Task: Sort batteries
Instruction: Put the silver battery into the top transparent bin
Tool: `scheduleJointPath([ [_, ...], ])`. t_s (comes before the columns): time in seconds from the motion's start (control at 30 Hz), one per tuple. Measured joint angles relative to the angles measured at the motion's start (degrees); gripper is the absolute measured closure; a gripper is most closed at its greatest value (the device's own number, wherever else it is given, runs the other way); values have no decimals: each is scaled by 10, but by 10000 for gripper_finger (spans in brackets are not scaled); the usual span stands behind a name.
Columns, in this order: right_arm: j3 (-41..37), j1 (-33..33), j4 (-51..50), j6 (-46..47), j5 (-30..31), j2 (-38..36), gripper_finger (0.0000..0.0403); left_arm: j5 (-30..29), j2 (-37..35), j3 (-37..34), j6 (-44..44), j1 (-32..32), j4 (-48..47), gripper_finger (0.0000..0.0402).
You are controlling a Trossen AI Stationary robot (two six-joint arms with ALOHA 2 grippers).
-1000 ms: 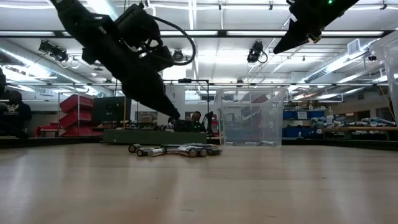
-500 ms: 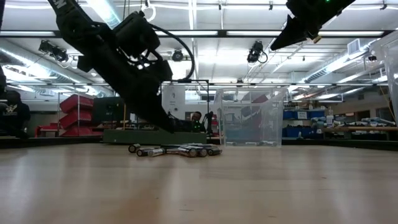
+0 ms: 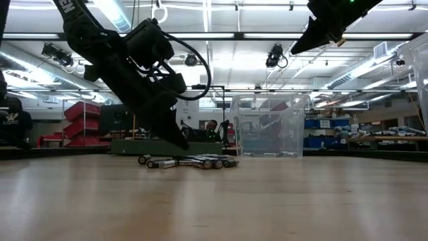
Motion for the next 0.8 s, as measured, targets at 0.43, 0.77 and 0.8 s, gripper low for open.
scheduleJointPath([
  [0.43, 0, 0, 0, 0, 0, 0, 402, -8, 15, 0, -36, 0, 11, 259],
  [0.77, 0, 0, 0, 0, 0, 0, 402, -9, 66, 1, -59, -1, 46, 259],
  [0.8, 0, 0, 0, 0, 0, 0, 402, -10, 66, 2, -57, -1, 43, 259],
])
